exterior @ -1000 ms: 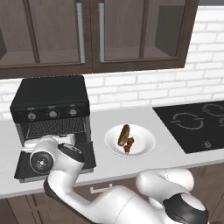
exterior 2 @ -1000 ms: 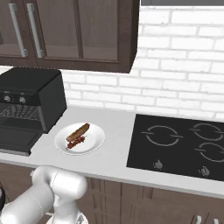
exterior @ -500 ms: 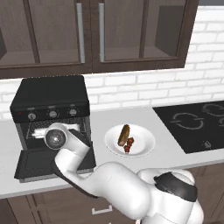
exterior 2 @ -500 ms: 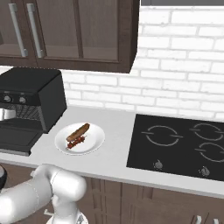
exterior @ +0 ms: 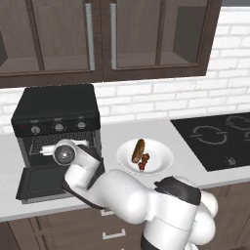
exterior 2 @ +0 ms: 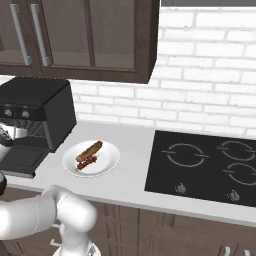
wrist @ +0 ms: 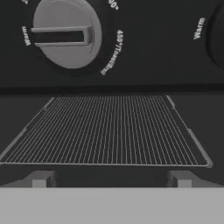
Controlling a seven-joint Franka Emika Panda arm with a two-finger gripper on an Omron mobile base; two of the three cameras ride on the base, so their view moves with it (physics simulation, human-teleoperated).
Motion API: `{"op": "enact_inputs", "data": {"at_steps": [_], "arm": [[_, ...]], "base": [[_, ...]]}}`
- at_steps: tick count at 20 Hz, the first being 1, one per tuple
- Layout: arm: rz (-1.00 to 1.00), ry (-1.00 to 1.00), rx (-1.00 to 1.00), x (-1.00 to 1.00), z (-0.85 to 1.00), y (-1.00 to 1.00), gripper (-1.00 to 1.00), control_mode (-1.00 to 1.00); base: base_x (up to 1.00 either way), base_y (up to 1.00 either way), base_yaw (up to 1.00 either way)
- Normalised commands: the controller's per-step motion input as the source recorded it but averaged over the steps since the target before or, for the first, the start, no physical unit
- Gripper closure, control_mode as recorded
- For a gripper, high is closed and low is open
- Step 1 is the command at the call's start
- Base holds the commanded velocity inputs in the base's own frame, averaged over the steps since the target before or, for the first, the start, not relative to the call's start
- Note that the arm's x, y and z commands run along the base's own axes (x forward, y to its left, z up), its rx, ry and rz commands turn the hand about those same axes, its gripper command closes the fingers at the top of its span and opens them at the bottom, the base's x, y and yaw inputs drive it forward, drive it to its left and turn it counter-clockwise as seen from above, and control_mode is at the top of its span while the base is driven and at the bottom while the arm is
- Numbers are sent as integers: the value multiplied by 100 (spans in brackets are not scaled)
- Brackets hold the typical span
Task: Pick up the kebab skewer and baguette bread, and place them inside the toaster oven. Close the toaster oven door and start by setting the timer.
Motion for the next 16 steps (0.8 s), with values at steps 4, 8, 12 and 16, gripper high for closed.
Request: {"op": "enact_inputs", "data": {"at_steps": [4, 8, 12, 16], "arm": [[0, 0, 0, 37, -17, 11, -100, -100], [0, 0, 0, 33, 0, 1, -100, -100], [0, 0, 0, 32, -3, 0, -100, -100], [0, 0, 0, 5, -33, 0, -100, -100]], "base": [[0, 0, 0], [0, 0, 0], [0, 0, 0], [0, 0, 0]]}}
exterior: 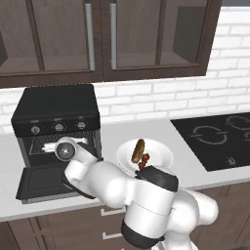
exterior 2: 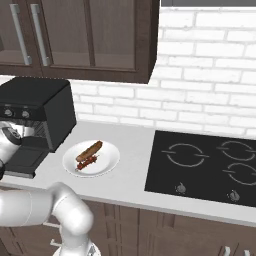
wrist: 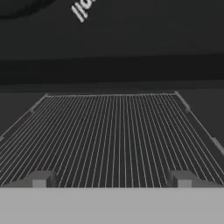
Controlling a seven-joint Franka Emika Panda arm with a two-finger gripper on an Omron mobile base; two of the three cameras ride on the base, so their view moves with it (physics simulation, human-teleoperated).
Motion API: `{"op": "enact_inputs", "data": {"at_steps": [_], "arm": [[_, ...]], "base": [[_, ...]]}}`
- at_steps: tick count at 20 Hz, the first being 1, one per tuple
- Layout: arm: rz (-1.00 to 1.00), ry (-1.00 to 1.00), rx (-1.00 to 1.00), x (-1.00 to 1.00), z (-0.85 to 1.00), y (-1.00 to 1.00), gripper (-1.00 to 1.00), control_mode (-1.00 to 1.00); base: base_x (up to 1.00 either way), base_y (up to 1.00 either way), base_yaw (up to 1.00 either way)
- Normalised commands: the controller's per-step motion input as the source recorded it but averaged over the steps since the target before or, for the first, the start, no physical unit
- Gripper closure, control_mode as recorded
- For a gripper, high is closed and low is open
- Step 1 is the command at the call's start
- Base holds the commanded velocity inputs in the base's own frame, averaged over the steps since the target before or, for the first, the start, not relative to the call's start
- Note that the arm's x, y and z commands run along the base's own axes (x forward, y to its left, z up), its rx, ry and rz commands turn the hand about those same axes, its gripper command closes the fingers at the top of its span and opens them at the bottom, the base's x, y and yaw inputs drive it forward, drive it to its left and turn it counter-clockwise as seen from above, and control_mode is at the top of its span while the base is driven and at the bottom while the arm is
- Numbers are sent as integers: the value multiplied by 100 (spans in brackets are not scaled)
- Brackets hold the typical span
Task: Pick up the kebab skewer and baguette bread, and place them inside the toaster oven. Close the toaster oven door and start by setting the timer.
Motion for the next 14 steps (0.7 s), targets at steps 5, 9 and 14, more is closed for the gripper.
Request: {"op": "enact_inputs", "data": {"at_steps": [5, 9, 14], "arm": [[0, 0, 0, 16, -10, 0, -100, -100], [0, 0, 0, 40, 0, 0, -100, -100], [0, 0, 0, 39, -4, 1, -100, -100]], "base": [[0, 0, 0], [0, 0, 0], [0, 0, 0]]}}
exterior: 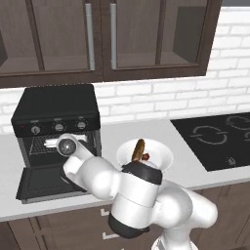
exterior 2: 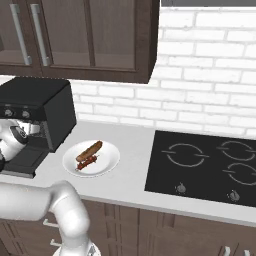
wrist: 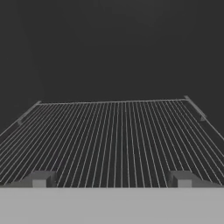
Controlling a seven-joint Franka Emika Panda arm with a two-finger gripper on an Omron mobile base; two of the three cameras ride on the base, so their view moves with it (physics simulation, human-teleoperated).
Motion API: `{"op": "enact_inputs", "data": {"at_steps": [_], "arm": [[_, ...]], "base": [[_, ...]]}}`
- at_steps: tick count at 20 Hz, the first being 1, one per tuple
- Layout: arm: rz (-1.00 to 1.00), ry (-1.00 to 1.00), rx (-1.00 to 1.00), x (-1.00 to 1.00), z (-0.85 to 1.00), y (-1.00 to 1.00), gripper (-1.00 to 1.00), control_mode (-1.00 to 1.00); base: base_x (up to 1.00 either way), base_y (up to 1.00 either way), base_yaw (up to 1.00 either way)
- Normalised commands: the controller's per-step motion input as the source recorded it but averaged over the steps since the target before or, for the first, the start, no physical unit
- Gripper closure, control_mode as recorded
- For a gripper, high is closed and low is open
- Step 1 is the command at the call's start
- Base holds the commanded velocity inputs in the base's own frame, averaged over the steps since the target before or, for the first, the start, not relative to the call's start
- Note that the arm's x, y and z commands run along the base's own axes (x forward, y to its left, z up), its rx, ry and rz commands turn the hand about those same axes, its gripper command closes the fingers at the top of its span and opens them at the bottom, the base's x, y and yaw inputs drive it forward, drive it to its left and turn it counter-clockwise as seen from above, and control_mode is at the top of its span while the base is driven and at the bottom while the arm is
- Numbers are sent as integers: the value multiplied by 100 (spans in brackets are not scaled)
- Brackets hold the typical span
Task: Pick up the kebab skewer and baguette bread, and place them inside the toaster oven. Close the toaster oven door and start by setting the timer.
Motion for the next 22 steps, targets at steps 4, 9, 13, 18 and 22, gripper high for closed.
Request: {"op": "enact_inputs", "data": {"at_steps": [4, 9, 13, 18, 22], "arm": [[0, 0, 0, 18, -27, 8, -100, -100], [0, 0, 0, 20, -12, 4, -100, -100], [0, 0, 0, 1, -32, 5, -100, -100], [0, 1, 0, 8, -19, 5, -100, -100], [0, 6, 0, 12, -13, 1, -100, -100]], "base": [[0, 0, 0], [0, 0, 0], [0, 0, 0], [0, 0, 0], [0, 0, 0]]}}
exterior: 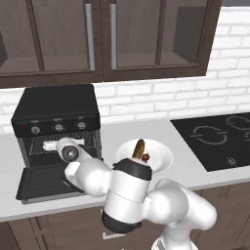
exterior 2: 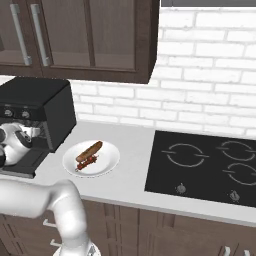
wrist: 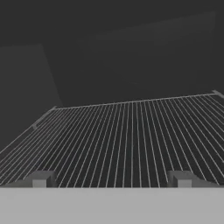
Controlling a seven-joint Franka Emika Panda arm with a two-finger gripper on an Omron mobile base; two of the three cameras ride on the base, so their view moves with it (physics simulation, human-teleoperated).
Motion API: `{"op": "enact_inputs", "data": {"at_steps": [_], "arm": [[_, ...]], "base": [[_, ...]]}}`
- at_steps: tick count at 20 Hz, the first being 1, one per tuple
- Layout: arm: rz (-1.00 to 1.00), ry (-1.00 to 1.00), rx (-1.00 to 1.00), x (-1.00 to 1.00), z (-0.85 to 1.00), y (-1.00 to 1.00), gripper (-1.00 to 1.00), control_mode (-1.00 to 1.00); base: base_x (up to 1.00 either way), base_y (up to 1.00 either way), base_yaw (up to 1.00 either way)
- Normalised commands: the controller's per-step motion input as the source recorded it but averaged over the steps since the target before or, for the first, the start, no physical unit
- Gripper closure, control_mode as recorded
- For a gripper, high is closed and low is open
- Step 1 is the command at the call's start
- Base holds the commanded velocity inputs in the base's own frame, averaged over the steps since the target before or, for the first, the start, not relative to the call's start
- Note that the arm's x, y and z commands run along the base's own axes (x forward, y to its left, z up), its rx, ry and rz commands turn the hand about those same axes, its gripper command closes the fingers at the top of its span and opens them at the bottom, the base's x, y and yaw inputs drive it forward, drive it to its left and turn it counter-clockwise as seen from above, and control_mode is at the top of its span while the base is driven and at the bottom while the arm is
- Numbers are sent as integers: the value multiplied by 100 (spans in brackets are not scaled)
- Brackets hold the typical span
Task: Pick up the kebab skewer and baguette bread, and place them inside the toaster oven. Close the toaster oven door and start by setting the timer.
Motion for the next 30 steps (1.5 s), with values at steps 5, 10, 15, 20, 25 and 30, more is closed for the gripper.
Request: {"op": "enact_inputs", "data": {"at_steps": [5, 10, 15, 20, 25, 30], "arm": [[0, 7, 0, -3, -43, 6, -100, -100], [0, 18, 0, -44, -67, 4, -100, -100], [0, 14, 0, -64, -72, 9, -100, -100], [0, 5, 0, -86, -88, 12, -100, -100], [-1, 7, 0, -73, -73, 14, -100, -100], [0, 7, 0, -83, -69, 0, -100, -100]], "base": [[0, 0, 0], [0, 0, 0], [0, 0, 0], [0, 0, 0], [0, 0, 0], [0, 0, 0]]}}
